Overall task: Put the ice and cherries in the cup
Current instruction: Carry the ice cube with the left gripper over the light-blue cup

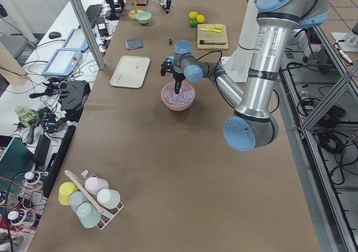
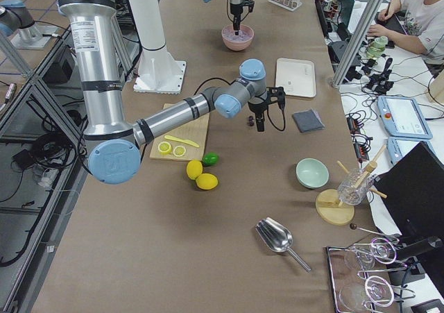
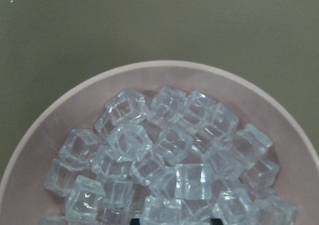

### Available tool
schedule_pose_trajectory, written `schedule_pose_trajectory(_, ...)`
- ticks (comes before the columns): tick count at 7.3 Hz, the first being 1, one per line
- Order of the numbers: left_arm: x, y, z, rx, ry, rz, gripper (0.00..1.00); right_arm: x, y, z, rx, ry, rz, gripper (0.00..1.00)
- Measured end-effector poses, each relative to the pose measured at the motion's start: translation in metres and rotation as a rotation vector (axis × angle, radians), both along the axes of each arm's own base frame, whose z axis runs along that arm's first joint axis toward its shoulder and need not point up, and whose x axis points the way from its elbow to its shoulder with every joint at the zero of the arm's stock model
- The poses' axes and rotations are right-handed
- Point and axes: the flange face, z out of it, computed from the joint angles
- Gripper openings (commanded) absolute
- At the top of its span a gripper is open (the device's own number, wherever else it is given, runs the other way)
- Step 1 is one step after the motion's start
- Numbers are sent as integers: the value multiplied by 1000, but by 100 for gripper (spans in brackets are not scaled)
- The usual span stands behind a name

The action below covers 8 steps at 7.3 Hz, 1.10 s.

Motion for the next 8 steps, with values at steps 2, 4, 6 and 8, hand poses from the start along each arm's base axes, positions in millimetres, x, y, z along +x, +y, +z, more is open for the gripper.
schedule_pose_trajectory(2, 28, -46, -82, 7, 57, -7, 0, -2, 0, -2, 3, -1, -3, 99)
schedule_pose_trajectory(4, 85, -74, -159, -30, 85, -12, 0, -3, 0, -4, 8, -4, -4, 99)
schedule_pose_trajectory(6, 134, -51, -189, -58, 103, -11, 0, -4, 0, -7, 11, -7, -7, 99)
schedule_pose_trajectory(8, 174, -35, -197, -52, 105, -32, 0, -3, 0, -5, 9, -5, -6, 99)
